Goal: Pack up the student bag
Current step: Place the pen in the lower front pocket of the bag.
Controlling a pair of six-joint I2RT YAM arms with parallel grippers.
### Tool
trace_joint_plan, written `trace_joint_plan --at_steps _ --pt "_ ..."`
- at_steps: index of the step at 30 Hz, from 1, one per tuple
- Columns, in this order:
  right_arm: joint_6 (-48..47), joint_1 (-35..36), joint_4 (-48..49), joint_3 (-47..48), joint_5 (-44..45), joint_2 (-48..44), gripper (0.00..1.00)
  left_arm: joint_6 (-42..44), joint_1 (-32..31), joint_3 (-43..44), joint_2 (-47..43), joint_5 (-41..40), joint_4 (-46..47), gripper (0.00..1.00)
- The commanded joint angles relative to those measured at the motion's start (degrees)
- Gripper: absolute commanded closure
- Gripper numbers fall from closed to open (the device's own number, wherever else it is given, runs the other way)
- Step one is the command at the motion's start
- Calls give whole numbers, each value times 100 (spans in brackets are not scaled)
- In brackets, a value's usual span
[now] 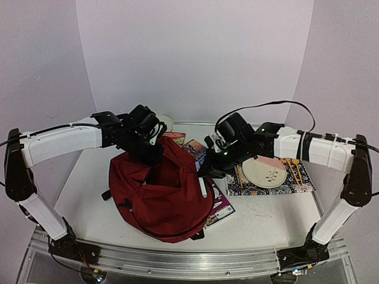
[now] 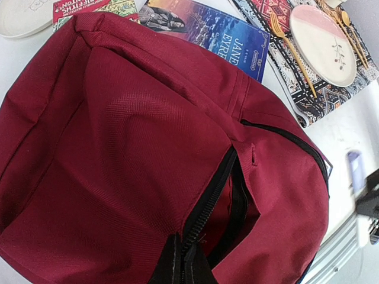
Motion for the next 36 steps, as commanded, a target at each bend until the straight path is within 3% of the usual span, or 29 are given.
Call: trace_joint_plan --at_steps 1,13,30,32,36 --pt "381 88 912 242 -879 552 100 -117 3 329 -28 106 224 100" --pt "950 200 1919 1191 -1200 1898 100 -182 3 303 -102 276 255 100" --pt "3050 202 3414 1285 387 2427 100 -362 3 17 -306 699 381 100" --pt "3068 203 3448 1437 382 2530 97 -362 3 7 -319 697 390 100" --pt "2991 207 3448 1750 143 2780 73 -328 3 -20 -335 616 400 100"
